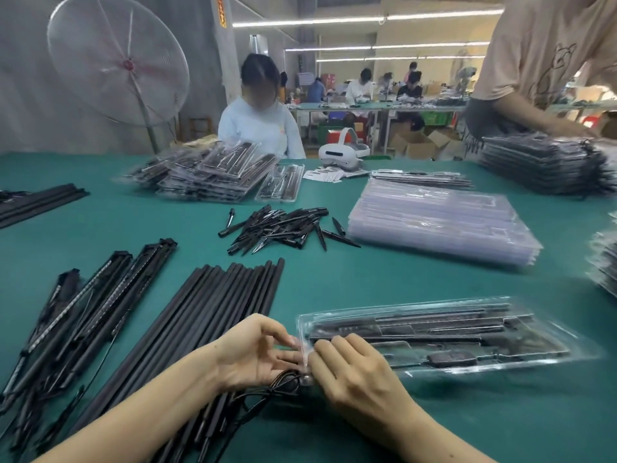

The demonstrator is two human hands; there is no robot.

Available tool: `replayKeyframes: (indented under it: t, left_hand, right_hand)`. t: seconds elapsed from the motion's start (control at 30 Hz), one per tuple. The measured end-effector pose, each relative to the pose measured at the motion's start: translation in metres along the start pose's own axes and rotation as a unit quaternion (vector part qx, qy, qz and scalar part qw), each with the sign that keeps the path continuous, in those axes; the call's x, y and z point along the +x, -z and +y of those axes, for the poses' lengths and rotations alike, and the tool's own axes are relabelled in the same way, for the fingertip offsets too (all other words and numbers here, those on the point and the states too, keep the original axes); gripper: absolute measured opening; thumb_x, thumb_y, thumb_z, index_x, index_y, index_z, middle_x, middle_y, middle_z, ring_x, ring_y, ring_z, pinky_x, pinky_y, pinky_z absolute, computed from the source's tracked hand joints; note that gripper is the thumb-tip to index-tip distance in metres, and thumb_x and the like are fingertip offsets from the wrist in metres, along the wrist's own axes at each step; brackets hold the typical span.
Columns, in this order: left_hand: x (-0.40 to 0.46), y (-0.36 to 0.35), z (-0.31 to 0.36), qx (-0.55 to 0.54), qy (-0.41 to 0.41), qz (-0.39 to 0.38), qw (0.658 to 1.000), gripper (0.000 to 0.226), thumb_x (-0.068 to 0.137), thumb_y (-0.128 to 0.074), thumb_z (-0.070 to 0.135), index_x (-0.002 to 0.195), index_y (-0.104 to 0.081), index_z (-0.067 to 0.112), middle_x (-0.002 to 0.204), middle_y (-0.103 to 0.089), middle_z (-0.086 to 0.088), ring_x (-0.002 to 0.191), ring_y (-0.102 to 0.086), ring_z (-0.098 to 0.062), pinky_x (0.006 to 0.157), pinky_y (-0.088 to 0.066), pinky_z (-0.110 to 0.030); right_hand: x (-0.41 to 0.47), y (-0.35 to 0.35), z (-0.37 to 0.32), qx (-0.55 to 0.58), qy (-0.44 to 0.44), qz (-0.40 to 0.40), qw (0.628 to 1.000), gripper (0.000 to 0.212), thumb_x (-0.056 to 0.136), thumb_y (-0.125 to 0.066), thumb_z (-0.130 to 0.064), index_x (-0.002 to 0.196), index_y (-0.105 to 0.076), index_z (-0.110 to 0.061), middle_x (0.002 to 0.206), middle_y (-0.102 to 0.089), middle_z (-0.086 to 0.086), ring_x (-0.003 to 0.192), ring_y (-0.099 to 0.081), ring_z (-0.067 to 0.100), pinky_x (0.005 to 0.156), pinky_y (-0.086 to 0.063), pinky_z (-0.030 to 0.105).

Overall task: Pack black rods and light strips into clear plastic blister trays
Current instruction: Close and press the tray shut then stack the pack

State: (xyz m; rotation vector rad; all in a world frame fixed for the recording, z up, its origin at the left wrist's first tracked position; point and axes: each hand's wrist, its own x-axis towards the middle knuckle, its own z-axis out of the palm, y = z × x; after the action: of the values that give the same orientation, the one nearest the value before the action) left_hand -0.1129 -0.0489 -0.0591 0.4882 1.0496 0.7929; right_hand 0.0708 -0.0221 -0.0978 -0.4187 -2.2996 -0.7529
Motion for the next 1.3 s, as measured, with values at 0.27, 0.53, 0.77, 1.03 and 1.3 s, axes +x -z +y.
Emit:
replayKeyframes:
  t: [0.27, 0.53, 0.77, 1.03, 1.3]
  left_hand:
    - [-0.010, 0.000, 0.009, 0.279, -0.035, 0.128, 0.951, 0.016, 0.081, -0.045, -0.009, 0.082, -0.054, 0.003, 0.061, -0.055, -0.003, 0.049, -0.053, -0.011, 0.050, -0.039, -0.022]
    - [-0.035, -0.007, 0.009, 0.301, -0.114, 0.172, 0.931, 0.044, 0.052, -0.057, 0.010, 0.093, -0.073, 0.004, 0.074, -0.071, -0.005, 0.079, -0.066, -0.019, 0.082, -0.053, -0.035]
    - [-0.050, 0.021, 0.003, 0.508, -0.280, 0.296, 0.759, 0.026, 0.086, -0.066, 0.014, 0.101, -0.066, 0.035, 0.075, -0.072, 0.013, 0.071, -0.066, -0.003, 0.073, -0.052, -0.024]
    - [0.000, 0.001, -0.024, 0.712, -0.509, 0.179, 0.449, 0.057, 0.056, -0.069, -0.023, 0.100, -0.070, 0.014, 0.107, -0.070, 0.005, 0.107, -0.064, -0.013, 0.093, -0.048, -0.027]
    - [0.017, 0.004, -0.026, 0.721, -0.599, 0.113, 0.329, 0.028, 0.093, -0.047, 0.009, 0.078, -0.071, 0.006, 0.079, -0.069, -0.003, 0.074, -0.066, -0.019, 0.080, -0.051, -0.031]
  right_hand:
    - [0.024, -0.004, 0.001, -0.019, 0.026, 0.056, 0.998, 0.026, 0.086, -0.052, -0.014, 0.061, -0.058, -0.021, 0.058, -0.048, -0.002, 0.051, -0.041, 0.016, 0.047, -0.035, 0.026]
    - [0.038, -0.005, -0.005, 0.000, 0.000, 0.058, 0.998, 0.035, 0.092, -0.048, -0.017, 0.059, -0.058, -0.022, 0.059, -0.049, -0.002, 0.053, -0.044, 0.017, 0.048, -0.033, 0.026]
    - [0.013, 0.000, 0.014, 0.028, -0.042, -0.034, 0.998, 0.015, 0.069, -0.072, -0.018, 0.060, -0.061, -0.020, 0.063, -0.057, -0.003, 0.057, -0.053, 0.018, 0.050, -0.044, 0.028]
    - [0.003, -0.001, 0.015, 0.054, -0.057, -0.034, 0.996, 0.006, 0.072, -0.074, -0.015, 0.077, -0.072, -0.013, 0.073, -0.065, 0.000, 0.060, -0.058, 0.020, 0.054, -0.047, 0.028]
    - [-0.010, 0.007, 0.016, 0.087, -0.022, -0.035, 0.995, 0.002, 0.079, -0.065, -0.014, 0.081, -0.065, -0.014, 0.078, -0.061, 0.001, 0.063, -0.050, 0.020, 0.055, -0.039, 0.030]
